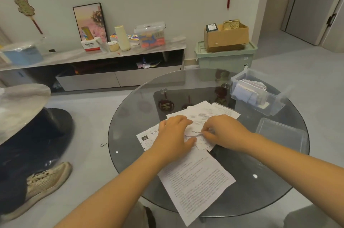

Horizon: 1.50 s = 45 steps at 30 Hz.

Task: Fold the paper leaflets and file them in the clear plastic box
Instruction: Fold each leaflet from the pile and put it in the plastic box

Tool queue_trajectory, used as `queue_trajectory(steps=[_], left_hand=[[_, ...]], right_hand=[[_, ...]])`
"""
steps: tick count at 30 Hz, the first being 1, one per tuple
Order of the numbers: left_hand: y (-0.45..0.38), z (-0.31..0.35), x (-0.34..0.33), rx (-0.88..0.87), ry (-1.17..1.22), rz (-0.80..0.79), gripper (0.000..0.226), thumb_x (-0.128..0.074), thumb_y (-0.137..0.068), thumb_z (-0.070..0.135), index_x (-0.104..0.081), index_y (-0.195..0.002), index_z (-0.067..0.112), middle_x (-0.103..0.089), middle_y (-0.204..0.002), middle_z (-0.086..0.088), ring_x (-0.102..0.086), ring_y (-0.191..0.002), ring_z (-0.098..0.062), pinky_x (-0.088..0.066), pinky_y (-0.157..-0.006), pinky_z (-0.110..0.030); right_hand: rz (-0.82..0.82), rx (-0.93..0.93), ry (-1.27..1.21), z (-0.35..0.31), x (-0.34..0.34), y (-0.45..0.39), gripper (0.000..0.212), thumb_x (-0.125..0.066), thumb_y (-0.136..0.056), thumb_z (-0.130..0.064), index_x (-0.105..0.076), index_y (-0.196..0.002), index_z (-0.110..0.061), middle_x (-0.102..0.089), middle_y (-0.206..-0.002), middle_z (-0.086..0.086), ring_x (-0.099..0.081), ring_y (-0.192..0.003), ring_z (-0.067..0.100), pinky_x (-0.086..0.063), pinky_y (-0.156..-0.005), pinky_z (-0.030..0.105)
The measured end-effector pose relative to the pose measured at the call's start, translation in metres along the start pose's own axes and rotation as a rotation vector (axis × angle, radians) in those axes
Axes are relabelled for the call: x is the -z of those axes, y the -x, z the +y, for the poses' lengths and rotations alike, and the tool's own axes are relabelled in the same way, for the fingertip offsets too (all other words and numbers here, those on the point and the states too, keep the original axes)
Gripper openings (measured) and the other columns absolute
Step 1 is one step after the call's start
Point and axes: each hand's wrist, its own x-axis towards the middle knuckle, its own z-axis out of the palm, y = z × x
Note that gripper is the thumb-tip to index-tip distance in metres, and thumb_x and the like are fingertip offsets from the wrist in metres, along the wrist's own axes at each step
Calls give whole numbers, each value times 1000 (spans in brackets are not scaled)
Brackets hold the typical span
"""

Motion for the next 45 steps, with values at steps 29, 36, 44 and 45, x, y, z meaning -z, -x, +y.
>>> queue_trajectory(steps=[29,36,44,45], left_hand=[[-13,8,-13,24,133,-63,19,-65,-87,29,-60,-105,32,-46,-115,12,-48,-100,-9,-44,-90,-24],[-1,14,-12,-141,-78,-137,41,-50,-90,51,-57,-124,29,-50,-123,10,-43,-113,-11,-35,-100,-32],[7,20,-20,-187,-88,-194,64,-53,-80,67,-42,-134,34,-38,-137,13,-35,-121,-9,-32,-103,-29],[6,22,-20,-192,-80,-195,65,-54,-80,66,-42,-134,33,-38,-138,13,-35,-122,-9,-32,-103,-28]], right_hand=[[-148,39,71,28,6,21,37,-62,-85,-44,-55,-121,-39,-45,-129,-12,-35,-119,11,-32,-102,28],[-229,40,9,28,12,39,46,-65,-83,-41,-53,-127,-36,-48,-117,-12,-45,-105,4,-42,-94,23],[-153,120,39,32,8,46,36,-63,-85,-42,-60,-120,-37,-47,-129,-18,-37,-118,3,-32,-100,18],[-151,117,35,33,8,47,36,-63,-84,-43,-60,-120,-38,-48,-130,-20,-39,-119,2,-33,-100,19]])
